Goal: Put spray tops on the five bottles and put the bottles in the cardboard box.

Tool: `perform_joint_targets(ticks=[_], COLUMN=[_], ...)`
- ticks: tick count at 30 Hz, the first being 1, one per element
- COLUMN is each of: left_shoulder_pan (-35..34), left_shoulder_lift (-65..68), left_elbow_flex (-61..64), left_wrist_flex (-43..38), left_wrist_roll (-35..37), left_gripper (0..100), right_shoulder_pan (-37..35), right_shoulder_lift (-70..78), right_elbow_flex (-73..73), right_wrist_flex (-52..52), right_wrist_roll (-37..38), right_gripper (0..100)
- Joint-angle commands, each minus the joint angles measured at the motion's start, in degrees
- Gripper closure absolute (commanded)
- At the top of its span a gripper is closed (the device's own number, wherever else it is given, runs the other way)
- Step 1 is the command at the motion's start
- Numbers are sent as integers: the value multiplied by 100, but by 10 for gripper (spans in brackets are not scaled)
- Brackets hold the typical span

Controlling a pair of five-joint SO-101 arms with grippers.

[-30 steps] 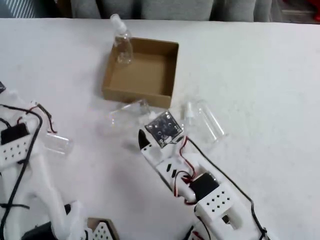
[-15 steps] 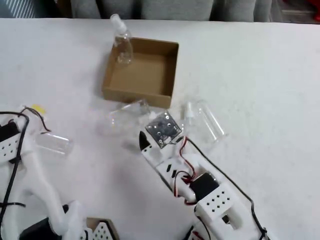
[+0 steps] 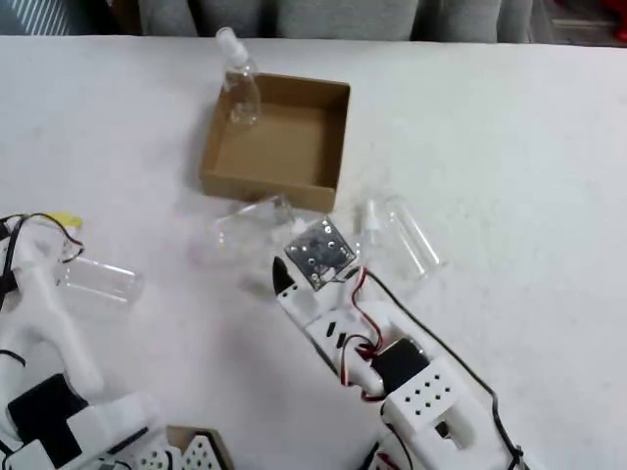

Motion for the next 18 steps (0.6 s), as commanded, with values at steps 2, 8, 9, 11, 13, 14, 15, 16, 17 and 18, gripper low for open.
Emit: perform_joint_targets(ticks=[2, 8, 9, 11, 13, 14, 15, 16, 17, 18], left_shoulder_pan=[40, 22, 22, 22, 13, 22, 22, 31, 40, 48], left_shoulder_lift=[31, 435, 629, 1024, 1358, 1499, 1613, 1710, 1780, 1851], left_elbow_flex=[-352, -448, -545, -782, -976, -1064, -1143, -1231, -1292, -1336], left_wrist_flex=[88, 70, 70, 88, 88, 88, 88, 88, 88, 88], left_wrist_roll=[132, 114, 114, 114, 114, 114, 114, 114, 114, 114], left_gripper=[614, 670, 675, 677, 676, 676, 676, 676, 676, 678], right_shoulder_pan=[31, 22, 22, 22, 22, 22, 22, 22, 22, 22], right_shoulder_lift=[-119, -119, -119, -119, -119, -119, -119, -119, -119, -119], right_elbow_flex=[-88, -79, -79, -79, -79, -79, -79, -79, -79, -79], right_wrist_flex=[13, 13, 13, 13, 13, 13, 13, 13, 13, 13], right_wrist_roll=[404, 457, 457, 457, 457, 457, 457, 457, 457, 457], right_gripper=[960, 960, 960, 960, 960, 960, 960, 960, 960, 960])
